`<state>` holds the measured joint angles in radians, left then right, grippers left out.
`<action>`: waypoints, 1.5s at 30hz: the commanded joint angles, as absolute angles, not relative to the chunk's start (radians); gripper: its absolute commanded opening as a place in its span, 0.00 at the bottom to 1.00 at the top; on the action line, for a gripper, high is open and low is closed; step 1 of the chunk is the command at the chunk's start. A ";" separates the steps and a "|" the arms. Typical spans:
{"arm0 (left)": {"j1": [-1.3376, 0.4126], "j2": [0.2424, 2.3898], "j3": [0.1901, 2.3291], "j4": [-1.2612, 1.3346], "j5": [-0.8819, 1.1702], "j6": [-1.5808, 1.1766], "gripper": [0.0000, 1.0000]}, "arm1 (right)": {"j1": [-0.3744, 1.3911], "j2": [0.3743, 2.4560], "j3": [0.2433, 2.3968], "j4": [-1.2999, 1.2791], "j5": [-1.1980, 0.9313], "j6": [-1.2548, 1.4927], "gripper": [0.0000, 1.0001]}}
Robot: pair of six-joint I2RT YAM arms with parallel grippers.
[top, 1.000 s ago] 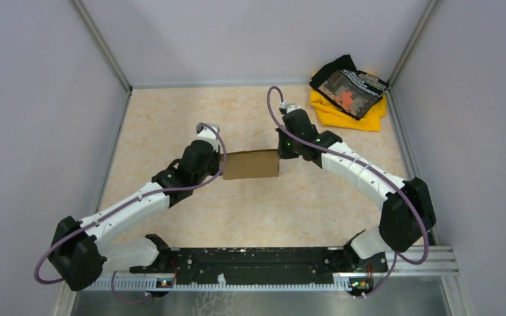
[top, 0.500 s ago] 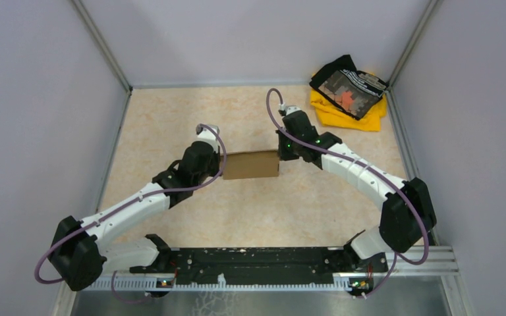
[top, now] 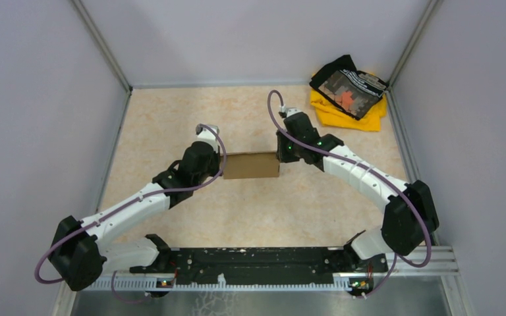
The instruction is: Fold the paper box
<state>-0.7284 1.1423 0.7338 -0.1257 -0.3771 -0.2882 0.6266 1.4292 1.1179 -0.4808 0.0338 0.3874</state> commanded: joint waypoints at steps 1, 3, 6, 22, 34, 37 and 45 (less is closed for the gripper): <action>-0.740 1.161 0.711 -0.144 -0.337 -0.304 0.04 | 0.649 1.391 1.097 -0.486 0.003 0.394 0.19; -0.739 1.161 0.711 -0.144 -0.338 -0.304 0.04 | 0.648 1.389 1.094 -0.483 0.003 0.397 0.21; -0.739 1.160 0.713 -0.144 -0.339 -0.304 0.04 | 0.649 1.379 1.090 -0.476 -0.024 0.400 0.23; -0.740 1.175 0.721 -0.147 -0.334 -0.307 0.04 | 0.628 1.351 1.094 -0.445 -0.024 0.423 0.56; -0.739 1.178 0.719 -0.147 -0.332 -0.305 0.04 | 0.603 1.285 1.076 -0.390 0.021 0.476 0.68; -0.739 1.177 0.720 -0.144 -0.332 -0.304 0.04 | 0.586 1.297 1.075 -0.382 0.021 0.481 0.68; -0.740 1.180 0.719 -0.143 -0.330 -0.302 0.04 | 0.565 1.346 1.069 -0.351 0.017 0.488 0.66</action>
<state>-0.7300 1.1568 0.7338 -0.1017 -0.3721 -0.2951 0.5789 1.3331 1.0706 -0.4160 0.0071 0.4751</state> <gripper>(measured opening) 0.038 0.662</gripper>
